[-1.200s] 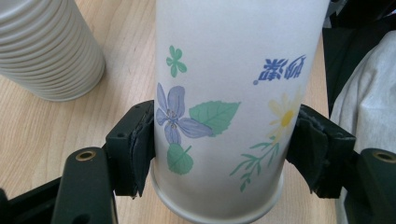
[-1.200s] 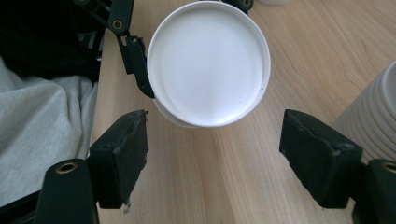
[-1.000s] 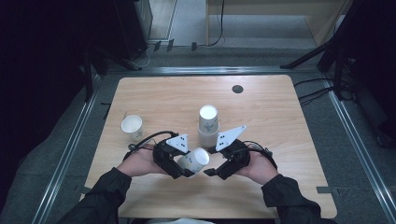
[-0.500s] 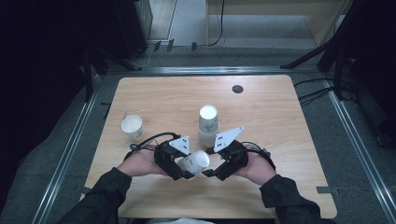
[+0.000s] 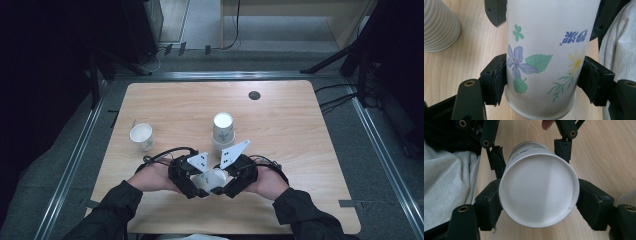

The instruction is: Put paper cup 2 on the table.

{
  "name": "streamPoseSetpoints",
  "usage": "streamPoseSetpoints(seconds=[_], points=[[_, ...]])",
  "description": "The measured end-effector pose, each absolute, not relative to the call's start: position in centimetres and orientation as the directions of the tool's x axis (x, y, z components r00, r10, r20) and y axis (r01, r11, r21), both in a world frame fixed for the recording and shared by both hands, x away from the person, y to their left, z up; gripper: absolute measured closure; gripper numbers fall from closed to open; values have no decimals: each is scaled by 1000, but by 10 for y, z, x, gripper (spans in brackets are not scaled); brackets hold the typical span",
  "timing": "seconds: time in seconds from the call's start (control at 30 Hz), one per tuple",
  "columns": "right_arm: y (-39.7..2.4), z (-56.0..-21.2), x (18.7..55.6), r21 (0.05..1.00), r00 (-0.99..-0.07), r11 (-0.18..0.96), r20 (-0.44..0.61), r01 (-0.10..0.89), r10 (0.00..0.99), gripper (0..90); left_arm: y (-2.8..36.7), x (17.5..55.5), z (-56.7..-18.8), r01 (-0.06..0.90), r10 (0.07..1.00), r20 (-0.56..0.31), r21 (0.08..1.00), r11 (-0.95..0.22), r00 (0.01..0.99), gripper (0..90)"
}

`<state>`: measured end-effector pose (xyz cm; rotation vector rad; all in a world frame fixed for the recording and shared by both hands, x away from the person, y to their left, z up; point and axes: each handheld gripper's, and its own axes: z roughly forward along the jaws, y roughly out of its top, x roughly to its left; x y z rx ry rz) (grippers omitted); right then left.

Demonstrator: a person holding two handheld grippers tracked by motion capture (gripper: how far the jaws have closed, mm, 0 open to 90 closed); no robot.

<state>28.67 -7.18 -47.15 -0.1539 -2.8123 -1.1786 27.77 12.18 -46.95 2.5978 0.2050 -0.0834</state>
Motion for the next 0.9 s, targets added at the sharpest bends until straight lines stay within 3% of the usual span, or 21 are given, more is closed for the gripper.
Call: streamPoseSetpoints(seconds=[0.1,0.23,0.37,0.9], points=[[-71,-472,287,697,-990,706,130,125,48,339,122,278,-470,166,135,-98,499,-851,986,291],[-70,-471,286,690,-989,712,136,131,50,345,123,278,-470,161,124,-105,515,-842,987,272],[-73,-466,286,700,-992,704,118,120,52,345,124,278,-468,165,136,-95,548,-820,986,128],[-98,-446,292,799,-986,579,154,166,70,346,136,284,-460,226,173,-146,675,-703,974,127]])
